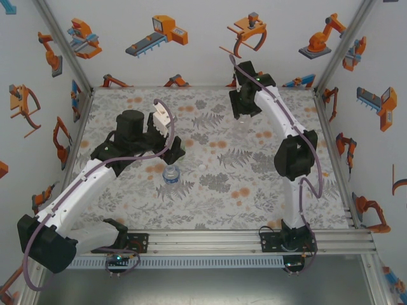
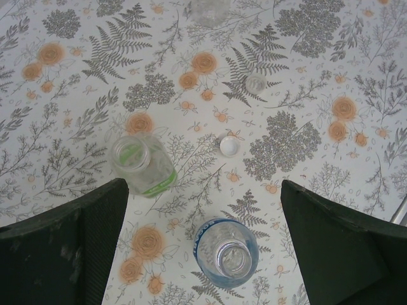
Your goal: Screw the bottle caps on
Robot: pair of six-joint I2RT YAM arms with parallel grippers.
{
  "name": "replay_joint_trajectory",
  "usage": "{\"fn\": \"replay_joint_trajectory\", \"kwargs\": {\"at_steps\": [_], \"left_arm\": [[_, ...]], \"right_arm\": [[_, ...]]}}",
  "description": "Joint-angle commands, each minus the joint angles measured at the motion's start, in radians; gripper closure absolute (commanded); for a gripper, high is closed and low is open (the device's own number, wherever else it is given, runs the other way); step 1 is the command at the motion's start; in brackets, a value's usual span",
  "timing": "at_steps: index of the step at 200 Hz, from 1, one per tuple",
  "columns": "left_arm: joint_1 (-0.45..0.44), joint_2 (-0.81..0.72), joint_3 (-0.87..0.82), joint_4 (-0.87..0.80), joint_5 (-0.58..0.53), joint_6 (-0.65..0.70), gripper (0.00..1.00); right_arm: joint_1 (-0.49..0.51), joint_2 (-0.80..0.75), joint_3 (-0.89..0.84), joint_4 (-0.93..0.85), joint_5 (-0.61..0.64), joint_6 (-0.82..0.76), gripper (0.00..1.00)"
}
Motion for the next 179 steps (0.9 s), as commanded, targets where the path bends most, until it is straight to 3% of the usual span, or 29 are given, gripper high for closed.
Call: {"fn": "replay_joint_trajectory", "kwargs": {"at_steps": [1,39,76,119,179], "left_arm": [[0.008,-0.007,0.022,0.006,-0.004,0.004,0.03],[0.042,-0.038,-0.005,0.053,-0.016,-0.029,0.03],[0.096,-0.055,-0.015,0.083,-0.014,-0.067,0.03],[0.149,-0.074,-0.035,0.121,-0.002,-0.094,0.03],[0.176,-0.074,-0.046,0.141,0.011,-0.112,0.03]], "right_arm": [[0.005,-0.113,0.029,-0.032,-0.013,0.010,0.44],[0.021,-0.284,-0.111,0.037,-0.069,0.016,0.43],[0.049,-0.505,-0.379,0.230,-0.207,0.056,0.38],[0.111,-0.740,-0.774,0.635,-0.415,0.130,0.35],[0.315,-0.877,-1.209,1.221,-0.498,0.092,0.32]]}}
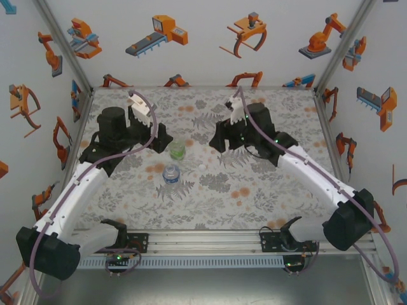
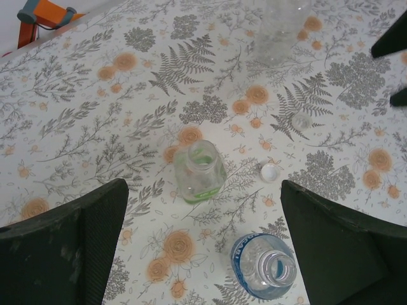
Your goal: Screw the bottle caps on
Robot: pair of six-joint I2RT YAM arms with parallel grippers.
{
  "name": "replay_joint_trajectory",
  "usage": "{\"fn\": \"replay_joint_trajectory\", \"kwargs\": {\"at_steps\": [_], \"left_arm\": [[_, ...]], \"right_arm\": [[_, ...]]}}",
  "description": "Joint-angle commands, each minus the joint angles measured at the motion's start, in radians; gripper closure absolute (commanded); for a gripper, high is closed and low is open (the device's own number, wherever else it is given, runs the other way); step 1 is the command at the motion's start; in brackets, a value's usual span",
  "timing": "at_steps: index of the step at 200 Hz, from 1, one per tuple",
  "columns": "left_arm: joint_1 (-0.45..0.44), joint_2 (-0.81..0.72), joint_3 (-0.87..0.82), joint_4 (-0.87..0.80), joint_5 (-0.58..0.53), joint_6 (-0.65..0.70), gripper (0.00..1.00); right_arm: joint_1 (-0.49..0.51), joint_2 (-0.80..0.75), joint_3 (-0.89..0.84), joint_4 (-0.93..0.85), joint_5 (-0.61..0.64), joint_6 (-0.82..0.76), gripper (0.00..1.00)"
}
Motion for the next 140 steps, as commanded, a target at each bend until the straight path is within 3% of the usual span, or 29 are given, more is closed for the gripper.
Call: {"fn": "replay_joint_trajectory", "kwargs": {"at_steps": [1,22,62,106,123,140], "left_arm": [[0.012,-0.019,-0.017,0.041,0.021,-0.028,0.03],[0.017,-0.017,-0.022,0.046,0.021,-0.030,0.03],[0.022,-0.017,-0.029,0.056,0.026,-0.034,0.03],[0.024,-0.018,-0.028,0.056,0.041,-0.029,0.03],[0.023,-0.020,-0.028,0.055,0.045,-0.025,0.03],[0.023,-0.021,-0.028,0.055,0.054,-0.024,0.03]], "right_arm": [[0.082,-0.046,-0.155,0.404,-0.067,-0.015,0.31],[0.171,-0.017,-0.295,0.667,-0.048,-0.020,0.28],[0.279,0.131,-0.412,1.009,-0.057,-0.022,0.24],[0.373,0.352,-0.429,1.305,-0.025,-0.052,0.19],[0.401,0.440,-0.407,1.397,-0.002,-0.061,0.08],[0.420,0.512,-0.370,1.420,0.030,-0.068,0.07]]}}
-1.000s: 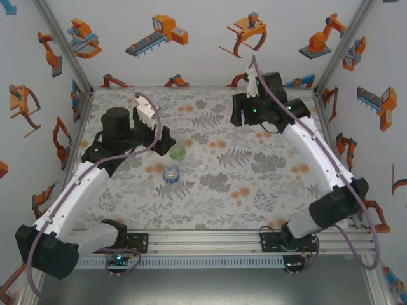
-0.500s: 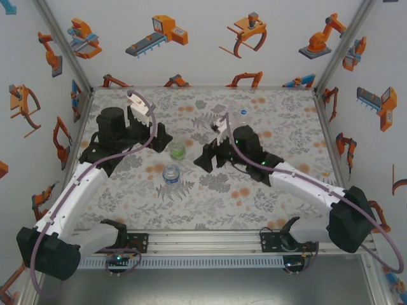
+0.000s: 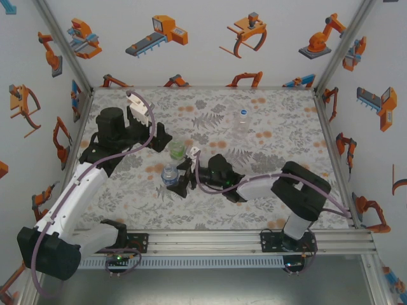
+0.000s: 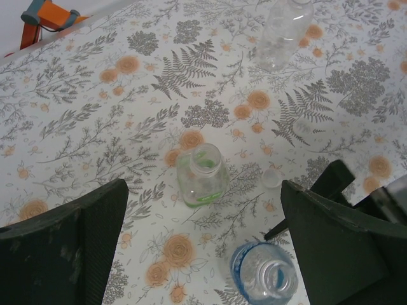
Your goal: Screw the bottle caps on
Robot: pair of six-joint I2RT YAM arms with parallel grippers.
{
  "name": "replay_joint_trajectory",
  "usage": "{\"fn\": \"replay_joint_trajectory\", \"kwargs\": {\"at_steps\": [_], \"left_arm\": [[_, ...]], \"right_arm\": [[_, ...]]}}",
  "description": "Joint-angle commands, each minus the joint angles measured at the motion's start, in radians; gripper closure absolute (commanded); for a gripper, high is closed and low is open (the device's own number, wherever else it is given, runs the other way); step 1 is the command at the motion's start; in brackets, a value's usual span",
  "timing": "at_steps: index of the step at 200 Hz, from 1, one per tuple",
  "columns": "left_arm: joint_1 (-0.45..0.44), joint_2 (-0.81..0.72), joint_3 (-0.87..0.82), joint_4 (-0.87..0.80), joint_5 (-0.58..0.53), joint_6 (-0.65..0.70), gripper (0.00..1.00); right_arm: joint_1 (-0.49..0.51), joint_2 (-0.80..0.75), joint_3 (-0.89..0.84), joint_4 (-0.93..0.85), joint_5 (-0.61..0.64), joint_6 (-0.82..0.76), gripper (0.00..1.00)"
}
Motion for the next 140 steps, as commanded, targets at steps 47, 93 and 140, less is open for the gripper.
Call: {"fn": "replay_joint_trajectory", "kwargs": {"at_steps": [47,93,140], "left_arm": [[0.005,-0.021,-0.012,0.023,0.047,-0.010,0.03],[0.005,-0.021,-0.012,0.027,0.055,-0.012,0.03],[0.004,-0.026,-0.014,0.032,0.058,-0.011,0.03]], "right_arm": [[0.055,0.223,0.125,0.238,0.103,-0.074,0.12],[0.056,0.260,0.165,0.237,0.119,-0.075,0.19],[0.057,0.259,0.174,0.220,0.116,-0.072,0.34]]}}
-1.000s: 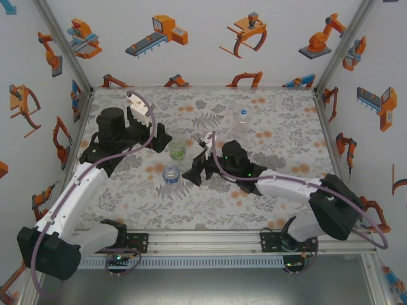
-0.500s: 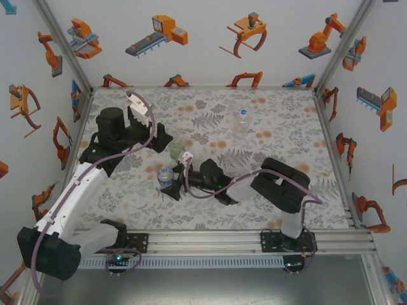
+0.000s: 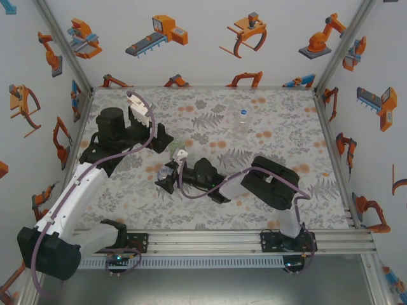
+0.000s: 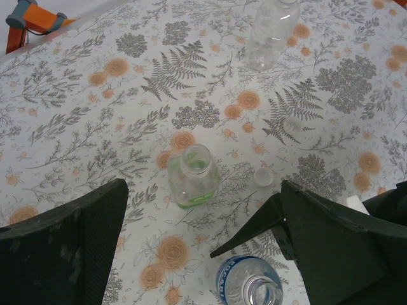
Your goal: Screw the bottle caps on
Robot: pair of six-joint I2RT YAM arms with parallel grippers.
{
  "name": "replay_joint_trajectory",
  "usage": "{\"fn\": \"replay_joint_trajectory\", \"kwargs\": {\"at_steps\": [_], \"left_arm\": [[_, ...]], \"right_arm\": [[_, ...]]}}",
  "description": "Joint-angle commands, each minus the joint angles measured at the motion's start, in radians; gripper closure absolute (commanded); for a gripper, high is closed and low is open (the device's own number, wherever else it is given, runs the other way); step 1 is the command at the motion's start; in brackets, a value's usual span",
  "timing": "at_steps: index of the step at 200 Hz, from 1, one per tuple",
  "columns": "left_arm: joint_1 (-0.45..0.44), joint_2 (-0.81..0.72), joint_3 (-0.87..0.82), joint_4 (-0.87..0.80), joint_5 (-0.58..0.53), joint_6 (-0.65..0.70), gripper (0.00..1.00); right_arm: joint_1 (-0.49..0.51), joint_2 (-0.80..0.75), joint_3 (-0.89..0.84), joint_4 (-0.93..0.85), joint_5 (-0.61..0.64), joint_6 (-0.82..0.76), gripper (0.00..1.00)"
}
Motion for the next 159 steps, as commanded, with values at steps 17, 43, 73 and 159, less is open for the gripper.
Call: {"fn": "replay_joint_trajectory", "kwargs": {"at_steps": [17,43,73,159], "left_arm": [[0.005,-0.026,-0.013,0.034,0.035,-0.012,0.02],[0.005,-0.030,-0.019,0.046,0.059,-0.011,0.01],[0.005,-0.054,-0.047,0.096,0.062,-0.023,0.03],[0.027,-0.081,-0.121,0.286,0.236,-0.089,0.03]], "right_arm": [[0.006,-0.009,0.019,0.030,0.011,-0.009,0.38],[0.006,-0.057,0.014,-0.011,0.027,-0.012,0.45],[0.004,-0.152,-0.021,-0.071,0.067,-0.019,0.51],[-0.052,-0.532,-0.103,-0.451,0.180,-0.006,0.63]]}}
